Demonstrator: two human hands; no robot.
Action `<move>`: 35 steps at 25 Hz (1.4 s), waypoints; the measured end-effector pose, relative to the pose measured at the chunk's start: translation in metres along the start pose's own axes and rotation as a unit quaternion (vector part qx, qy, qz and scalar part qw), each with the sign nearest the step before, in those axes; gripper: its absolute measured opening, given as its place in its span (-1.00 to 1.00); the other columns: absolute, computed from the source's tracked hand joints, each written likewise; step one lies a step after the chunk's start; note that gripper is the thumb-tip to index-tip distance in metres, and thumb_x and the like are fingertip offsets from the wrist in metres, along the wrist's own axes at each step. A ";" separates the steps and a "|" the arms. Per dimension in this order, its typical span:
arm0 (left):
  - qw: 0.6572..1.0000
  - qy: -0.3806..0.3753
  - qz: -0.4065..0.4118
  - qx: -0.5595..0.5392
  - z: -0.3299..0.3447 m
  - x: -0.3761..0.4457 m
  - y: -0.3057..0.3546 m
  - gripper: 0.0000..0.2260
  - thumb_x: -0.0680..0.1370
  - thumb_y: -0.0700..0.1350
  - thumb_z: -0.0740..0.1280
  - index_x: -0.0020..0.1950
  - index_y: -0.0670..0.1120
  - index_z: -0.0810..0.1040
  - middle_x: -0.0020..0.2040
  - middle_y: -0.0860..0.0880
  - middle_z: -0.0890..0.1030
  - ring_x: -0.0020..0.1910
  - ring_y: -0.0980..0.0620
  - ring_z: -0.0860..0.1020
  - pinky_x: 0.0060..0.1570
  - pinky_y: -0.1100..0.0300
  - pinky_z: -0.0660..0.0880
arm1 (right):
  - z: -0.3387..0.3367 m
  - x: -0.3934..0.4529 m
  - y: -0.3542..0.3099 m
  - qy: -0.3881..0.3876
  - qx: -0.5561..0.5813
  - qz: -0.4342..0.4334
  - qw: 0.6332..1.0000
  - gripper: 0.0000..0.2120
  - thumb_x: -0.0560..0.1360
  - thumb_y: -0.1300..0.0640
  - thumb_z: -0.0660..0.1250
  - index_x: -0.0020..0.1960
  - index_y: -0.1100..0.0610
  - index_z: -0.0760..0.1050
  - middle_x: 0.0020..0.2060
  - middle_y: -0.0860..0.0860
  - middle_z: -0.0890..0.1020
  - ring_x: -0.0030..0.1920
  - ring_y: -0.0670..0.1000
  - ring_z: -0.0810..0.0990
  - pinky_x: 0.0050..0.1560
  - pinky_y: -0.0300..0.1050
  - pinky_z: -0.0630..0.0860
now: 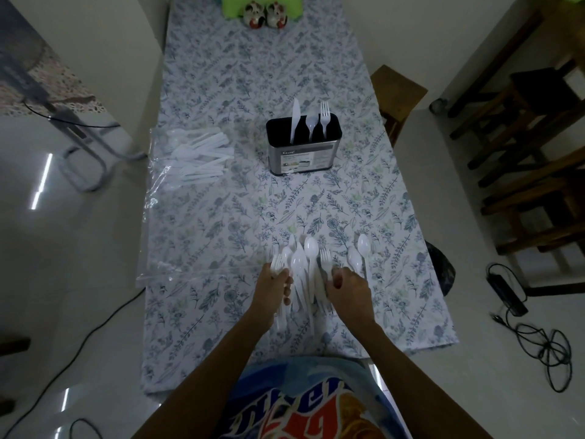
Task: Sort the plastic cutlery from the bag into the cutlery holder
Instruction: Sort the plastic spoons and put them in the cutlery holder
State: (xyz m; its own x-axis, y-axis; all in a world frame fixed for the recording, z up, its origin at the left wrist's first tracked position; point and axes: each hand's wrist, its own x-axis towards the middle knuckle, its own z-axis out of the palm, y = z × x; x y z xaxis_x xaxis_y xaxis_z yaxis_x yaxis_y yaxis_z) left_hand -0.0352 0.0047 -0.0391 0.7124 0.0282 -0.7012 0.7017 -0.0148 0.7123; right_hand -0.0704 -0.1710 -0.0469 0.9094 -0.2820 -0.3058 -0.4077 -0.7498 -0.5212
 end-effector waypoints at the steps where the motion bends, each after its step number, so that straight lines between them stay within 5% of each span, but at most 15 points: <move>1: 1.000 0.000 -0.002 -0.005 0.000 0.001 0.000 -0.81 0.66 -0.18 0.25 0.20 -0.26 0.42 -0.24 -0.08 0.53 -0.41 0.05 0.44 -0.45 0.16 0.45 | -0.003 -0.003 -0.001 0.009 0.004 -0.003 1.000 -0.83 0.56 0.14 0.35 -0.20 0.10 0.46 -0.38 -0.05 0.52 -0.41 -0.15 0.46 -0.38 -0.38 0.32; 7: 0.998 -0.048 0.007 -0.051 0.008 -0.002 0.000 -0.66 0.62 0.13 0.33 0.16 -0.13 0.55 -0.08 -0.15 0.69 -0.15 -0.10 0.68 -0.17 -0.01 0.65 | 0.002 -0.033 -0.040 -0.001 0.119 -0.137 0.983 -0.94 0.54 0.11 0.43 -0.01 0.08 0.61 -0.22 -0.09 0.68 -0.26 -0.23 0.63 -0.18 -0.43 0.55; 9: 0.999 -0.023 0.049 0.003 0.007 -0.001 -0.004 -0.69 0.63 0.08 0.33 0.13 -0.16 0.55 -0.07 -0.14 0.69 -0.11 -0.10 0.68 -0.12 0.00 0.64 | 0.009 -0.037 -0.047 0.002 0.121 -0.171 0.978 -0.93 0.55 0.12 0.41 0.00 0.11 0.63 -0.20 -0.05 0.69 -0.28 -0.21 0.61 -0.18 -0.40 0.55; 15: 0.995 0.077 0.060 -0.028 -0.017 0.001 -0.008 -0.78 0.64 -0.04 0.33 -0.05 -0.20 0.52 -0.37 -0.06 0.50 -0.49 0.04 0.46 -0.51 0.18 0.47 | 0.006 -0.001 0.001 0.013 0.024 -0.019 0.999 -0.76 0.61 -0.02 0.29 0.06 0.17 0.45 -0.16 0.05 0.55 -0.25 -0.04 0.52 -0.27 -0.24 0.49; 20: 0.993 0.079 0.061 -0.064 -0.020 -0.001 -0.003 -0.76 0.60 0.01 0.40 -0.15 -0.12 0.57 -0.42 0.00 0.51 -0.50 0.07 0.45 -0.48 0.18 0.44 | 0.002 0.000 0.007 0.026 0.052 -0.019 0.998 -0.89 0.59 0.11 0.34 -0.01 0.13 0.45 -0.22 0.03 0.57 -0.24 0.02 0.60 -0.30 -0.31 0.43; 25: 0.997 0.007 0.068 -0.041 -0.010 -0.001 -0.002 -0.68 0.51 0.10 0.49 -0.11 -0.16 0.63 -0.29 -0.18 0.60 -0.33 -0.10 0.57 -0.27 0.00 0.56 | 0.008 -0.021 -0.033 -0.005 0.081 -0.098 0.992 -0.86 0.55 0.10 0.38 0.04 0.14 0.52 -0.15 0.02 0.63 -0.19 -0.03 0.63 -0.16 -0.20 0.62; 29: 0.999 0.018 0.035 -0.028 -0.006 -0.004 -0.003 -0.46 0.37 0.16 0.56 0.12 -0.22 0.57 -0.01 -0.30 0.68 -0.09 -0.21 0.69 -0.03 -0.15 0.64 | 0.015 -0.031 -0.056 -0.074 0.126 -0.167 0.975 -0.91 0.53 0.12 0.41 0.01 0.12 0.58 -0.15 -0.02 0.67 -0.21 -0.15 0.60 -0.16 -0.41 0.49; 32: 0.996 0.061 0.068 0.006 -0.016 -0.002 -0.008 -0.67 0.56 0.08 0.41 0.01 -0.21 0.58 -0.15 -0.21 0.66 -0.24 -0.09 0.65 -0.20 -0.01 0.63 | 0.027 -0.031 -0.053 -0.083 0.102 -0.211 0.969 -0.76 0.60 0.01 0.29 0.14 0.14 0.57 -0.03 0.03 0.66 -0.08 -0.06 0.61 -0.04 -0.21 0.57; 35: 0.991 0.118 0.056 -0.002 -0.035 0.002 -0.009 -0.78 0.65 -0.01 0.32 -0.03 -0.16 0.53 -0.31 -0.07 0.51 -0.43 0.06 0.47 -0.51 0.19 0.46 | 0.030 -0.019 -0.031 -0.068 -0.054 -0.284 0.955 -0.68 0.64 0.03 0.16 0.28 0.16 0.51 0.17 0.07 0.57 0.11 0.06 0.56 0.06 -0.07 0.58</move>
State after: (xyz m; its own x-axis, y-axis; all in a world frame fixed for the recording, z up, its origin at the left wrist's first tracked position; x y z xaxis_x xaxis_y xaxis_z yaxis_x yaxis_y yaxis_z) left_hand -0.0408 0.0395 -0.0461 0.7629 0.2595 -0.5922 0.6188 -0.0276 0.7851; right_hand -0.0778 -0.1244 -0.0491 0.9591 0.2640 -0.1021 0.1663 -0.8174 -0.5516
